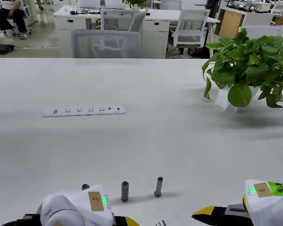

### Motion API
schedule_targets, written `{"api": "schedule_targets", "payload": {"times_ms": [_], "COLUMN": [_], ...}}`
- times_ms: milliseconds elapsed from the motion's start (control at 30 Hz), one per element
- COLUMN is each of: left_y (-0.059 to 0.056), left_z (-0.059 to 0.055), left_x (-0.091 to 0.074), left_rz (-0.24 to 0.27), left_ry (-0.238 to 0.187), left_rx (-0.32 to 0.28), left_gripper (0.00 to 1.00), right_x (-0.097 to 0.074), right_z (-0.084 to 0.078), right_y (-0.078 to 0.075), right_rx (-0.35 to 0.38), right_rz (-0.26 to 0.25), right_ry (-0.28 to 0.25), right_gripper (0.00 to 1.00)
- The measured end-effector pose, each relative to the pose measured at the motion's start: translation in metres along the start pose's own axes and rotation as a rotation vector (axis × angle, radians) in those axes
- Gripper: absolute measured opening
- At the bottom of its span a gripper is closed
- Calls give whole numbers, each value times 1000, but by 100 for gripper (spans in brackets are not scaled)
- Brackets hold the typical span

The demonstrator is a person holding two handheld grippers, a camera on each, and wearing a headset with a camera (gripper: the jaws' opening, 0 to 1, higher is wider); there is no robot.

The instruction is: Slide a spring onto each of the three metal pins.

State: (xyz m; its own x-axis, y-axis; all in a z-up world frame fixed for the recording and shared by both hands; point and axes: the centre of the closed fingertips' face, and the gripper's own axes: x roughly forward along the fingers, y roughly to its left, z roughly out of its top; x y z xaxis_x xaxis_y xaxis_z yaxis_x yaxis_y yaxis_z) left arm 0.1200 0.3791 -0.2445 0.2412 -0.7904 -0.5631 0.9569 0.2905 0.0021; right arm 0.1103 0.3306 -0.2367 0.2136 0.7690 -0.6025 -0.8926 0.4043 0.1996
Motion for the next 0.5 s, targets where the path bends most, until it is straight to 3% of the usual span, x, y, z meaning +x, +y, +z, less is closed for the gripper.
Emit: {"api": "schedule_targets", "payload": {"times_ms": [167,333,500], "left_y": [0,1,2], "left_z": [-5,-4,0], "left_x": [-8,-15,-21], "left_rz": [-9,-17,-20], "left_ry": [5,1,-7], "left_rx": [-4,-1,18], "left_gripper": [10,10,10], "right_x": [10,14,16], "right_z": [17,36,43], "right_y": [3,4,10], "right_rx": [-26,-5,-25], "right_rz": [54,108,168], "right_ry": [1,-36,-23], "right_gripper": [55,39,29]}}
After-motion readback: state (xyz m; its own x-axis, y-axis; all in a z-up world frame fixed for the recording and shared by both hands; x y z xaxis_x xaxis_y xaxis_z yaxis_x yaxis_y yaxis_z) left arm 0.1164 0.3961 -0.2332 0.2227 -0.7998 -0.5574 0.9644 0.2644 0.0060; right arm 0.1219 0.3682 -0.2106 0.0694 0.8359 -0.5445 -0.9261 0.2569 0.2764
